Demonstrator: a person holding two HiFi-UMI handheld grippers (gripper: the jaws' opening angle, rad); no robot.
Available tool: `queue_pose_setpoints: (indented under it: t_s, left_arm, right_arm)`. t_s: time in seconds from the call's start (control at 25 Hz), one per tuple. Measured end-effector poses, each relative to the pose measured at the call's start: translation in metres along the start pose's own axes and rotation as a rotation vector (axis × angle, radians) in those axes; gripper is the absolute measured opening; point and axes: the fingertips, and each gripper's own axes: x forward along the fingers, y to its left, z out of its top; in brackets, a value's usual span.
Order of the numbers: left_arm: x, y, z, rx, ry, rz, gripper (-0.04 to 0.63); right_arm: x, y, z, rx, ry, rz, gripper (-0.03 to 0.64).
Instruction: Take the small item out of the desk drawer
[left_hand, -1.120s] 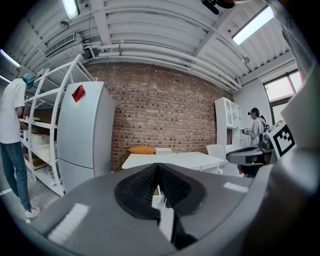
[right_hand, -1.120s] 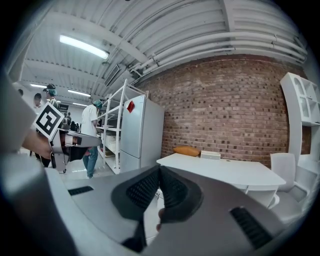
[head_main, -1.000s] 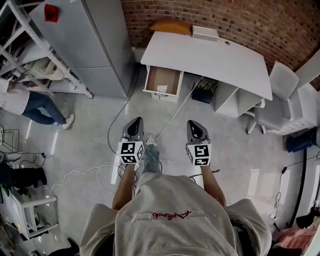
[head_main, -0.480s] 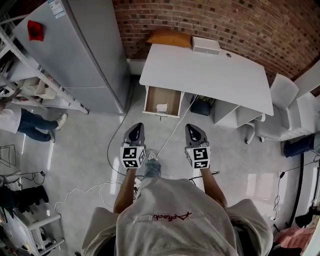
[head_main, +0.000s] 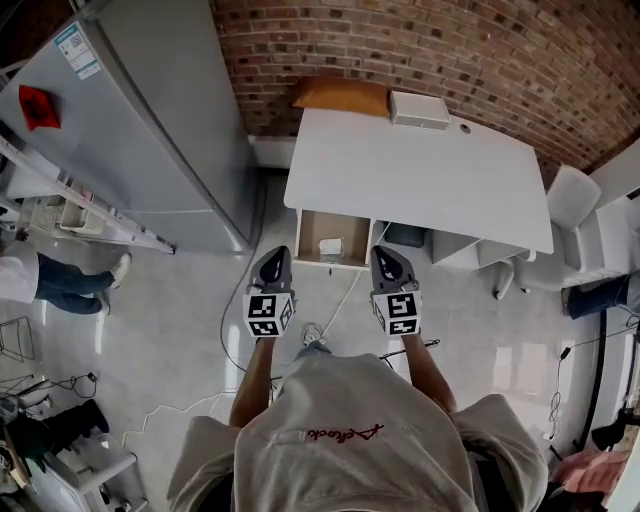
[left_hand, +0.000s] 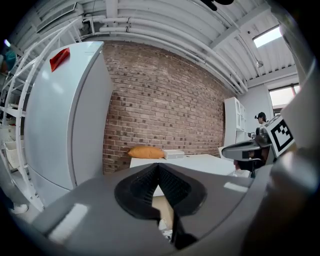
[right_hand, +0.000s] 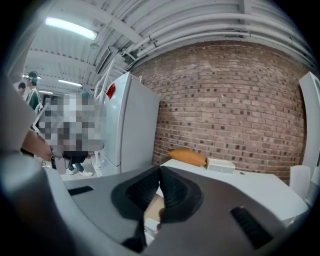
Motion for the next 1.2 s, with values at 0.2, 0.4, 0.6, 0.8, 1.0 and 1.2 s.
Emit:
queue_pose_setpoints:
  t_s: [0.2, 0.4, 0.6, 0.8, 1.0, 1.2]
  left_arm:
    - [0.035, 0.031, 0.008, 0.000, 0.013, -0.020, 0.006]
    - [0.060, 0.052, 0.006, 0.000, 0.030, -0.033, 0.006]
    - [0.078, 0.064, 0.000, 0.001, 0.062, -0.039, 0.006]
    - [0.079, 0.060, -0.011, -0.004, 0.093, -0.012, 0.006]
    - [0.079, 0.056, -0.033, -0.018, 0.147, 0.040, 0.006]
    - [0.083, 0.046, -0.051, -0.040, 0.191, 0.101, 0.006]
  right_arm:
    - [0.046, -0.007, 0.010, 0.009, 0.009, -0.016, 0.012]
    - [0.078, -0.012, 0.010, 0.041, 0.019, -0.040, 0.012]
    - [0.095, -0.013, 0.006, 0.054, 0.035, -0.038, 0.012]
    - [0.099, -0.022, -0.010, 0.065, 0.068, -0.010, 0.012]
    - [0.109, -0.031, -0.033, 0.075, 0.103, 0.058, 0.012]
    - [0.129, -0.038, -0.060, 0.087, 0.145, 0.138, 0.012]
